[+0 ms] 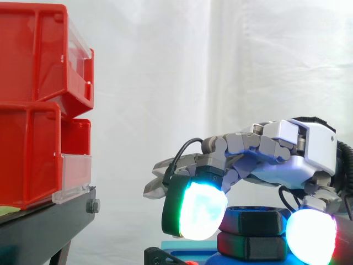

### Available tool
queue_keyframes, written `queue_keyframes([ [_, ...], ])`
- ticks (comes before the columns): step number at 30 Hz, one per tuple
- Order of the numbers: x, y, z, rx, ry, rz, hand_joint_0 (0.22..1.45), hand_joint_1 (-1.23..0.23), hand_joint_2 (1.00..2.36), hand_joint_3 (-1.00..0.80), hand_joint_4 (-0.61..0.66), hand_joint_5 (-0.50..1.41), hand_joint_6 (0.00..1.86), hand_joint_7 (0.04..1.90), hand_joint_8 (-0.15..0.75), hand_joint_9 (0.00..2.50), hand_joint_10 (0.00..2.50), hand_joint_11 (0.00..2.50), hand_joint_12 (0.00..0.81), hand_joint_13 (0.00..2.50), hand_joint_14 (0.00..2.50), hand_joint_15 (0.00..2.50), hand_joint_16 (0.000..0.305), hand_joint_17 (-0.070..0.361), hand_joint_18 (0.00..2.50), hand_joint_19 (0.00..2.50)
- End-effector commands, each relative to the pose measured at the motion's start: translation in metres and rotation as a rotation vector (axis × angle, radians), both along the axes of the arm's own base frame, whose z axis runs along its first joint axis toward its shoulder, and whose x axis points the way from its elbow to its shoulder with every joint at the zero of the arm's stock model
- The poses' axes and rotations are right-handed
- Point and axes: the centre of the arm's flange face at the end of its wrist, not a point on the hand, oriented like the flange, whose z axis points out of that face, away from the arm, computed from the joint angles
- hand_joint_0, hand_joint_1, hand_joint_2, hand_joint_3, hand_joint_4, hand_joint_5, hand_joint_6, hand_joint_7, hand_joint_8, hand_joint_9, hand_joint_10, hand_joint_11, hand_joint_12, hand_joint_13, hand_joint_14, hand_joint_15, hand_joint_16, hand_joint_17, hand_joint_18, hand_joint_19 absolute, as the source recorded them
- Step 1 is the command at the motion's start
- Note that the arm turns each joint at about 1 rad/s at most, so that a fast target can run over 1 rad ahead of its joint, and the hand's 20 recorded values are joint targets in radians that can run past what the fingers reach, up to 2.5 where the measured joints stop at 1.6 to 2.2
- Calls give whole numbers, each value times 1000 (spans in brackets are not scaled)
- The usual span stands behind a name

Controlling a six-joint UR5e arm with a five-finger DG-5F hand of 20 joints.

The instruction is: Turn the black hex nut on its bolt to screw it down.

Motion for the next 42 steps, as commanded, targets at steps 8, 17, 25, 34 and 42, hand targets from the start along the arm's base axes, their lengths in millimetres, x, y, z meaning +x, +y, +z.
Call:
queue_keyframes([
  [8, -1, -1, -2, 0, 5, -2, 541, -640, 1002, -475, 198, -94, 601, 1159, 227, 763, 14, 309, 314, 458, 6, 166, 42, 94, 253, 232],
  [17, 0, -1, 1, -2, -5, -2, 407, -555, 1000, -500, 267, -88, 548, 1168, 270, 784, 11, 285, 363, 483, 6, 153, 53, 119, 302, 205],
  [25, 0, -1, -1, -1, 1, -2, 531, -619, 1000, -500, 195, -90, 581, 1170, 230, 781, 11, 304, 315, 460, 6, 161, 42, 94, 260, 236],
  [34, 0, -1, -1, -1, -2, -2, 437, -542, 1000, -500, 241, -93, 501, 1191, 255, 783, 10, 286, 351, 472, 6, 160, 49, 111, 286, 225],
  [42, 0, -1, 1, -2, -5, -1, 332, -491, 1000, -500, 252, -152, 502, 930, 288, 726, 8, 264, 403, 457, 5, 158, 64, 143, 275, 209],
])
